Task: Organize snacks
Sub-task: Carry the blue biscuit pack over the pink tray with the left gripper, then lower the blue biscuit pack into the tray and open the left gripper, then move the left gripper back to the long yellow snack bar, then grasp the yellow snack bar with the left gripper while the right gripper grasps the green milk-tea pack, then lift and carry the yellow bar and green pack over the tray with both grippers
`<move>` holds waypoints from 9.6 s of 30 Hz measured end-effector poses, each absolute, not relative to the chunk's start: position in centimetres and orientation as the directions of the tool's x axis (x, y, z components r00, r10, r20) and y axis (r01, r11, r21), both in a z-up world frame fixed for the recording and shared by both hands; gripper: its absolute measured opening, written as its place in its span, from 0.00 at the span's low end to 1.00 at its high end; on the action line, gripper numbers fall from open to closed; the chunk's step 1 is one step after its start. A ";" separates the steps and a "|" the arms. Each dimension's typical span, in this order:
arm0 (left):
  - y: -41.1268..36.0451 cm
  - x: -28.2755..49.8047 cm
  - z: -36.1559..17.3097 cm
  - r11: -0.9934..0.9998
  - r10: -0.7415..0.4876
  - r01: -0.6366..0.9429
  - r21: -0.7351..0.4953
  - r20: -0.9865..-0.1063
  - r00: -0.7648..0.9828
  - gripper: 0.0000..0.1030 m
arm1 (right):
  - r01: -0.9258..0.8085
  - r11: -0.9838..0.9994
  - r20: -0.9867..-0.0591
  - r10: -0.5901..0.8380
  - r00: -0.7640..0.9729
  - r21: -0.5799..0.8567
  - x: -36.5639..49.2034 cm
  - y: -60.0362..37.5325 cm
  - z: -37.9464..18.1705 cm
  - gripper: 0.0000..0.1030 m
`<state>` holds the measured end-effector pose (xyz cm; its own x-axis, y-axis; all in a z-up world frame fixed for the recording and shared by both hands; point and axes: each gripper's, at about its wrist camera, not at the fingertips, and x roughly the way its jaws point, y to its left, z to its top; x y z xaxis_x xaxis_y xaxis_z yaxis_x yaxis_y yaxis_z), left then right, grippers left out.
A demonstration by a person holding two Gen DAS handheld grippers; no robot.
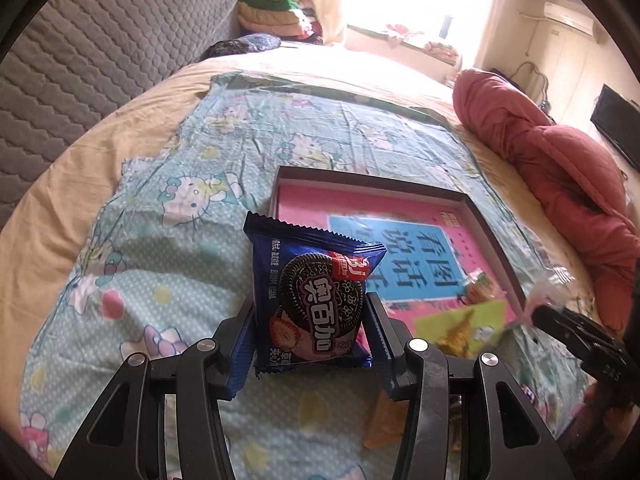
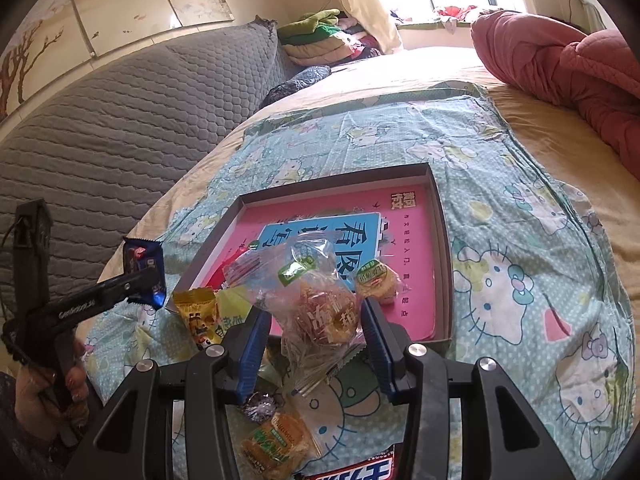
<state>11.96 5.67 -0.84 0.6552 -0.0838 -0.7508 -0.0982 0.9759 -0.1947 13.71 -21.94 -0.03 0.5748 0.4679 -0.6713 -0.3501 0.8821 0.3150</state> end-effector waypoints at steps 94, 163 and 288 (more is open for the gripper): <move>2.3 16.2 -6.7 0.969 -0.224 0.024 -0.248 -0.825 0.518 0.51 | -0.245 0.965 -0.797 0.220 0.562 0.093 16.7 -21.1 -4.0 0.47; 2.9 12.2 0.0 0.963 -0.241 0.063 -0.261 -0.738 0.630 0.72 | -0.291 0.948 -0.631 0.303 0.714 0.126 14.0 -21.3 1.6 0.85; 3.1 12.7 -0.8 0.890 -0.426 0.120 -0.439 -0.708 0.564 0.17 | -0.520 0.823 -0.713 0.506 0.485 0.229 12.4 -14.5 -2.3 0.33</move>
